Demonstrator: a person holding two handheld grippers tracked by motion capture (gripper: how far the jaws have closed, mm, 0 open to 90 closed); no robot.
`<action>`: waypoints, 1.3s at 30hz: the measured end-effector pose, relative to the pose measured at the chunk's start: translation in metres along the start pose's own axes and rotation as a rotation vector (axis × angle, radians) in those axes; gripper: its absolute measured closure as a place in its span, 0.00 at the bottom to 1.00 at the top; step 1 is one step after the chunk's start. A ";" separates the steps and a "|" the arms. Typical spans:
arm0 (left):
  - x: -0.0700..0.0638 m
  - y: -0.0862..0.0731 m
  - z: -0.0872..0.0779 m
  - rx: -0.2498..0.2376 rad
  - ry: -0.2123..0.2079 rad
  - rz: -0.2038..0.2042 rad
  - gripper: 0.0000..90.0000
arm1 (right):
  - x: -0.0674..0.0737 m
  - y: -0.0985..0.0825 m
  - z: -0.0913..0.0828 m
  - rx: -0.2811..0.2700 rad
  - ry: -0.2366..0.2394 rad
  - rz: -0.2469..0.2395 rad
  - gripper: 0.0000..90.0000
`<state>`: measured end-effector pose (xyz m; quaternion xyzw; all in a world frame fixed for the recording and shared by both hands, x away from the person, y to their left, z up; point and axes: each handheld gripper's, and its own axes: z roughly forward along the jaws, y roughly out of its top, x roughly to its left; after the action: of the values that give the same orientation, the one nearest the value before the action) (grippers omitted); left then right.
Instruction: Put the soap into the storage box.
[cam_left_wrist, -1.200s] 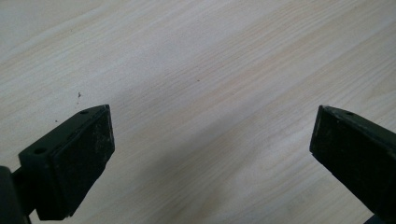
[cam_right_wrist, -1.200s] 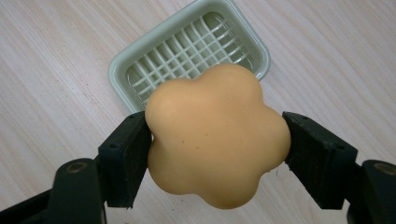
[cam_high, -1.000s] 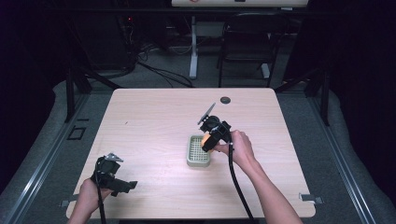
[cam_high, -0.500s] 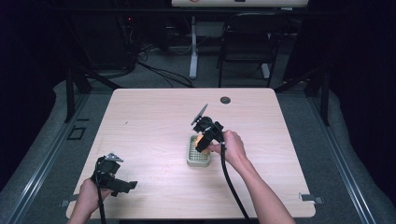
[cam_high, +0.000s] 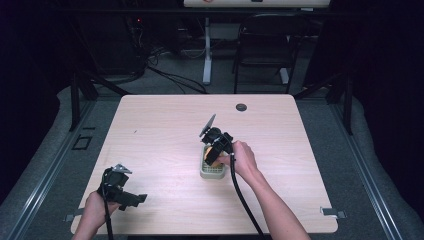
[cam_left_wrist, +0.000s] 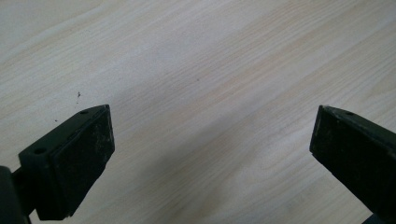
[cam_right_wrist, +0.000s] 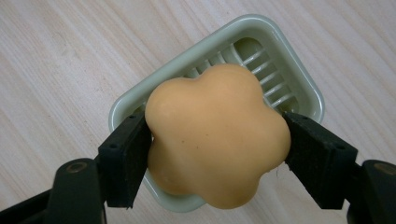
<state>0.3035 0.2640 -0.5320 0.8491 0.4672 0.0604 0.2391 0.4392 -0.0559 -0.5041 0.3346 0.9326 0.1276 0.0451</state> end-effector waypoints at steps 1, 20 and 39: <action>0.000 0.000 0.000 0.000 0.000 -0.001 0.00 | 0.000 0.000 0.000 0.000 0.000 0.000 0.29; 0.000 0.000 -0.001 0.001 0.000 0.001 0.00 | -0.002 0.008 0.020 0.070 -0.008 -0.029 0.29; 0.000 0.000 0.000 0.000 0.000 0.001 0.00 | -0.002 0.010 0.023 0.084 0.002 -0.060 0.29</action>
<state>0.3034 0.2638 -0.5320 0.8494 0.4666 0.0603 0.2390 0.4509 -0.0448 -0.5236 0.3080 0.9468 0.0870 0.0341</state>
